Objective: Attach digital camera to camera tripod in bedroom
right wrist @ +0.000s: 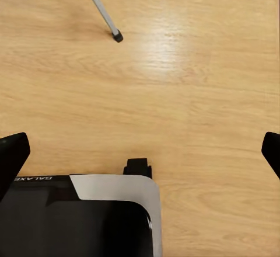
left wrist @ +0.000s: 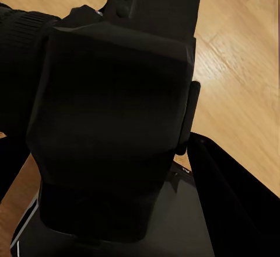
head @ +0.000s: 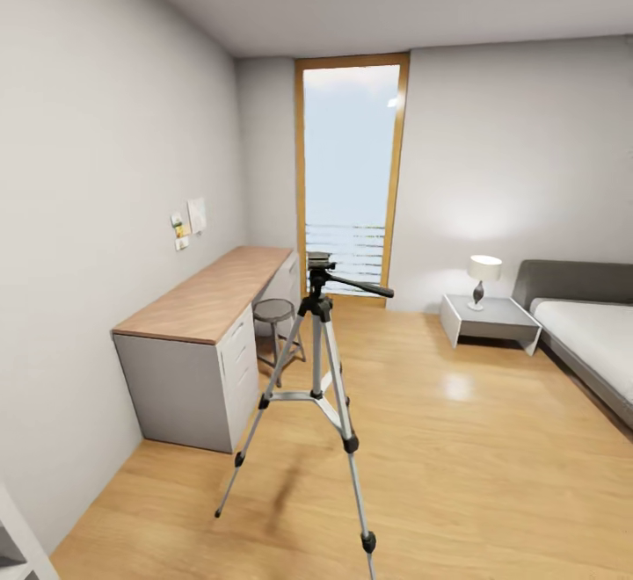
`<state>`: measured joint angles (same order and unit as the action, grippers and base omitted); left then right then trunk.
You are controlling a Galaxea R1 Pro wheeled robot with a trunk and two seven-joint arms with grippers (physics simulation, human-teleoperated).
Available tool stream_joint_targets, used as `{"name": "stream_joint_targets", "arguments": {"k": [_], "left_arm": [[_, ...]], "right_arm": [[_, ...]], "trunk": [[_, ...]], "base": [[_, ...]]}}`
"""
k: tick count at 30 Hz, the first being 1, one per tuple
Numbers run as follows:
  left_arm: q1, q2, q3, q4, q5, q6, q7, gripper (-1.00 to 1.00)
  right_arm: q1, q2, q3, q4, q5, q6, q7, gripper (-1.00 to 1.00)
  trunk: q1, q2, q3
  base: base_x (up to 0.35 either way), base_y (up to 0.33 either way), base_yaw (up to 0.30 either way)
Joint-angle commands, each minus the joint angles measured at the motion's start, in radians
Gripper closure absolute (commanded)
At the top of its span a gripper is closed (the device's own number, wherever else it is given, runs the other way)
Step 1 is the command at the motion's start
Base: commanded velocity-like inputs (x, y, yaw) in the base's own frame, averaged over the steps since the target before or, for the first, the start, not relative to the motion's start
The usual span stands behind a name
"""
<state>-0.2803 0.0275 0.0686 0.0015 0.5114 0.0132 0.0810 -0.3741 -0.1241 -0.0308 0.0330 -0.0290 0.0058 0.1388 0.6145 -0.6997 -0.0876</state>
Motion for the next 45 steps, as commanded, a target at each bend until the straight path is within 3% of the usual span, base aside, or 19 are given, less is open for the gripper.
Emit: {"name": "stream_joint_targets", "arguments": {"k": [1, 13, 26, 36, 42, 45], "left_arm": [[-0.001, 0.000, 0.007, 0.000, -0.004, 0.001, 0.002, 1.00], [0.000, 0.000, 0.007, 0.000, -0.005, 0.001, 0.002, 1.00], [-0.001, 0.001, 0.007, 0.000, -0.004, -0.001, 0.003, 1.00], [0.000, 0.002, 0.007, 0.000, -0.003, -0.005, 0.008, 1.00], [-0.001, 0.002, 0.007, 0.000, -0.004, -0.007, 0.008, 1.00], [-0.001, 0.002, 0.007, 0.000, -0.004, -0.006, 0.007, 1.00]], "right_arm": [[-0.002, 0.000, -0.003, 0.002, -0.003, 0.000, 0.004, -1.00], [-0.002, 0.001, -0.003, 0.002, -0.003, 0.000, 0.004, -1.00], [-0.002, -0.005, -0.002, 0.001, -0.003, 0.003, 0.005, -1.00], [-0.002, -0.003, 0.001, 0.001, 0.000, 0.005, 0.006, -1.00], [-0.002, 0.003, 0.002, 0.001, 0.078, 0.007, 0.005, -1.00], [-0.002, 0.004, 0.002, 0.001, 0.093, 0.005, 0.005, -1.00]], "trunk": [[0.000, -0.001, -0.002], [0.000, -0.001, -0.002], [0.000, -0.001, -0.002], [0.000, -0.001, -0.002], [0.000, -0.001, -0.002], [0.000, -0.001, -0.002]], "base": [[0.014, 0.026, -0.242], [0.123, 0.005, -0.215], [0.034, 0.000, -0.016], [0.200, 0.074, 0.000], [0.046, 0.025, 0.023], [0.008, 0.004, 0.169]]}}
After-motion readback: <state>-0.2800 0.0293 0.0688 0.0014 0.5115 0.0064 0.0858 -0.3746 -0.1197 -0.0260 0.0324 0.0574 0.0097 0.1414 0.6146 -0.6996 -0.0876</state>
